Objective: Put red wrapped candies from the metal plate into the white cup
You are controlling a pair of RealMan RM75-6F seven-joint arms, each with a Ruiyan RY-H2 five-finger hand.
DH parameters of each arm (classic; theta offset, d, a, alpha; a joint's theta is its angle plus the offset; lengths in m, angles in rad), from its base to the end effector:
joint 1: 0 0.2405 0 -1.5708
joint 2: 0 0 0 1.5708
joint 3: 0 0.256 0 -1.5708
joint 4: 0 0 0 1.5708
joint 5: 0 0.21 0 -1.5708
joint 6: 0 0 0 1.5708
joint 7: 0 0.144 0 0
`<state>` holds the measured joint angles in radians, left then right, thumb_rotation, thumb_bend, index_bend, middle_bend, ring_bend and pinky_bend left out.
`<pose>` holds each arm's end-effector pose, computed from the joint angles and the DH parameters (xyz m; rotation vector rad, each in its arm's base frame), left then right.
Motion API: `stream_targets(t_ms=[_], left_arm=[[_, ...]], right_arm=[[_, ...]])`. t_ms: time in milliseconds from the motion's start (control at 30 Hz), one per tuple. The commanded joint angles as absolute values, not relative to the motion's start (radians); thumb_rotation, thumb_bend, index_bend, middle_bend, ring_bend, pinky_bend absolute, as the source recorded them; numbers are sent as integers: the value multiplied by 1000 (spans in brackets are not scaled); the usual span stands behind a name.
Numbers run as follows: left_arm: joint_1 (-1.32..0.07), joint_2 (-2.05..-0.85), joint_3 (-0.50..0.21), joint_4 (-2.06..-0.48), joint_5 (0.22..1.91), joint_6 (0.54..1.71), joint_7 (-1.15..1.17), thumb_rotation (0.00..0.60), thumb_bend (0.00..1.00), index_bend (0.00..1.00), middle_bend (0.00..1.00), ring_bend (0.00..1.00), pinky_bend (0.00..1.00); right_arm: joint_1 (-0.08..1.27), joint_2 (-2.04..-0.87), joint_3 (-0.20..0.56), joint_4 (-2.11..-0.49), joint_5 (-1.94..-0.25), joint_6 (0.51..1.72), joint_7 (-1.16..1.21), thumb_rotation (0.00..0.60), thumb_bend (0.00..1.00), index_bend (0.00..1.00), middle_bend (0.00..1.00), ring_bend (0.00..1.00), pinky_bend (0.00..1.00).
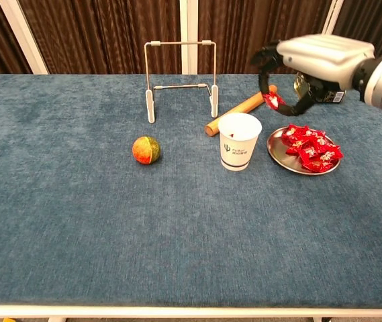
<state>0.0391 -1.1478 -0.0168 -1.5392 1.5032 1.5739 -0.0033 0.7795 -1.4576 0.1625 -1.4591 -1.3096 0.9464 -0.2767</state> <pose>-0.3387 0.1340 0.1638 -1.2985 -0.9006 -0.8161 -0.1356 -0.3563 0.0113 1.9896 -0.7042 0.9689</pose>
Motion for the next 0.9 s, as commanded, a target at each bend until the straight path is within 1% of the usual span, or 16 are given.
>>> stream_targets(t_ms=[33,167,333,433,467,533,567,733,900], left_arm=[[39,-1146,-17,-1540,1500,1571,-4,600,0,317,187,108,187],[41,-1148,-16,-1535,1496,1570,-10,600,0,317,187,108,186],[48,-1154,-13,-1526,1492,1572,-18,600,0,317,187,108,187],[48,-1157,-12,-1524,1493,1572,-22,600,0,317,187,108,186],[49,-1158,-12,-1523,1494,1574,-23,600,0,317,188,108,187],[50,-1159,-13,-1522,1494,1576,-23,600,0,317,188,108,186],[49,-1159,-13,-1522,1494,1575,-23,600,0,317,187,108,187],[43,-1157,-17,-1521,1501,1575,-24,600,0,317,187,108,187],[41,-1158,-16,-1518,1504,1573,-25,600,0,317,187,108,186]], right_arm=[[815,-1457,179,-1487,-1285,907,-335,600,358,540,109,0,14],[841,-1496,174,-1471,-1239,874,-407,600,357,494,98,0,9],[848,-1512,162,-1462,-1197,859,-452,600,351,443,88,0,0],[850,-1516,157,-1463,-1182,861,-472,600,316,384,83,0,0],[850,-1517,157,-1465,-1177,862,-473,600,284,352,80,0,0],[847,-1513,162,-1470,-1175,872,-467,600,236,327,79,0,0],[843,-1507,167,-1474,-1176,885,-459,600,217,325,80,0,0],[813,-1456,172,-1496,-1169,922,-432,600,212,322,87,0,0],[752,-1393,116,-1501,-1181,939,-399,600,212,377,105,0,0]])
